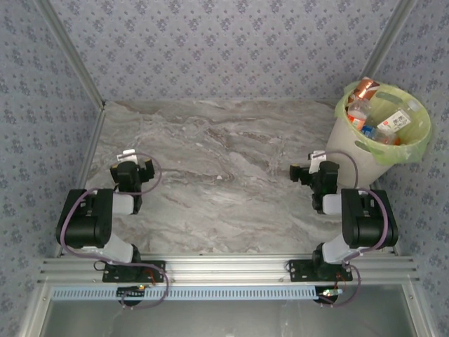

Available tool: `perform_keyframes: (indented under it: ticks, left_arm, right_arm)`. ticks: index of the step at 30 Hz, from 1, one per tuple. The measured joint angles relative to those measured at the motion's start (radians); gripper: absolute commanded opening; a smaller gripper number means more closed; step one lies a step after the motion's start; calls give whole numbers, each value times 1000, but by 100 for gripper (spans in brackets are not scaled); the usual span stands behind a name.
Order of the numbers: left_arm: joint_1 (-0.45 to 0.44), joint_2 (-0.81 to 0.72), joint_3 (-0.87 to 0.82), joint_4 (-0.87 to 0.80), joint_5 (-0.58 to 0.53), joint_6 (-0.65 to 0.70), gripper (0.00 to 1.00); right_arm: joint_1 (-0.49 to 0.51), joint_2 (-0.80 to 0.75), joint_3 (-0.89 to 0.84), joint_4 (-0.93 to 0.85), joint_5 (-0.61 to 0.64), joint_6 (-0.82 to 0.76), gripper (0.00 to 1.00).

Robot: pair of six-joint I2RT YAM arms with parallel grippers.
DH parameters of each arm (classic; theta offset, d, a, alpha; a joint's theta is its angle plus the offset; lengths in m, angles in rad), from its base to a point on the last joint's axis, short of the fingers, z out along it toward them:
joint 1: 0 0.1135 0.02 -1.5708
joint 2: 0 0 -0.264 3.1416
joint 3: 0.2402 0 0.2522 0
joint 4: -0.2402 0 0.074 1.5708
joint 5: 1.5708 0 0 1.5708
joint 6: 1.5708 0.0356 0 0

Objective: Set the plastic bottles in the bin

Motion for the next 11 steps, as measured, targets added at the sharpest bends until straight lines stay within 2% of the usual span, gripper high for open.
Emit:
perform_keyframes:
  ticks: [11]
  left_arm:
    - [0,0,0,0,-3,0,99]
  right_arm:
    - [1,0,11,4,30,10,100]
